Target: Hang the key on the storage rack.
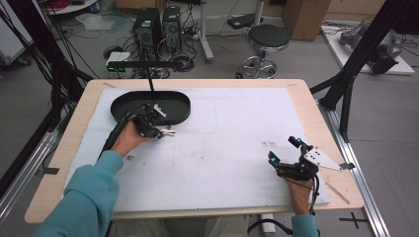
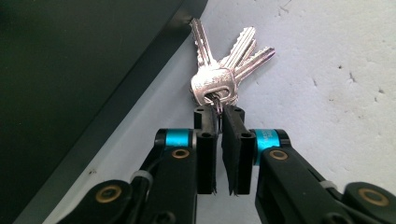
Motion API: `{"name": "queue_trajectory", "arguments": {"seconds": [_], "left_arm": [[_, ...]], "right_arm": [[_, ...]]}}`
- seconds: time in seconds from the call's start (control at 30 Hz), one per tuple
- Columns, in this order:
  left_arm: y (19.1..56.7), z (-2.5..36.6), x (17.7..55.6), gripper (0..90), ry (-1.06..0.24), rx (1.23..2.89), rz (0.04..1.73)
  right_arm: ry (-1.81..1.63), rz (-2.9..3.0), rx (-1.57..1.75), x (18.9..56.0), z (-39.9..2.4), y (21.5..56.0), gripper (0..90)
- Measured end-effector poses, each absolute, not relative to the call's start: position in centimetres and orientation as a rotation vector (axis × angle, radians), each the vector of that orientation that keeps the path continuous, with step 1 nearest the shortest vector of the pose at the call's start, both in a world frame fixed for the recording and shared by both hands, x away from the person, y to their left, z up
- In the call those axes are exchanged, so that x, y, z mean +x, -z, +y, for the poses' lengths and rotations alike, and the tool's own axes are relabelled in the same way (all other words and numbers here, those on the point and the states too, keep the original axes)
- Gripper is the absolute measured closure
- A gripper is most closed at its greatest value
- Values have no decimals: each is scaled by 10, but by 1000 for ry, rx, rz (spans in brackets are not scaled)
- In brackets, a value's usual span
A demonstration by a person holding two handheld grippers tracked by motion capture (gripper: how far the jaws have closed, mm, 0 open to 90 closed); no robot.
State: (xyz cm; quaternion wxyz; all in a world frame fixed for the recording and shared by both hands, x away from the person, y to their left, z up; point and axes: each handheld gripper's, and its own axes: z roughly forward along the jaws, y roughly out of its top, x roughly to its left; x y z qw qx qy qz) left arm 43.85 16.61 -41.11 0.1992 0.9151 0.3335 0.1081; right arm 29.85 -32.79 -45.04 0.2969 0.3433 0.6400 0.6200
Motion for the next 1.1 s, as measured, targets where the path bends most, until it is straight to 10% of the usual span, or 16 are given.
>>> {"name": "queue_trajectory", "arguments": {"seconds": [1.1], "left_arm": [[404, 171, 439, 892, -336, 2481, 950]], "right_arm": [[-1644, 1703, 907, 299, -328, 450, 5]]}}
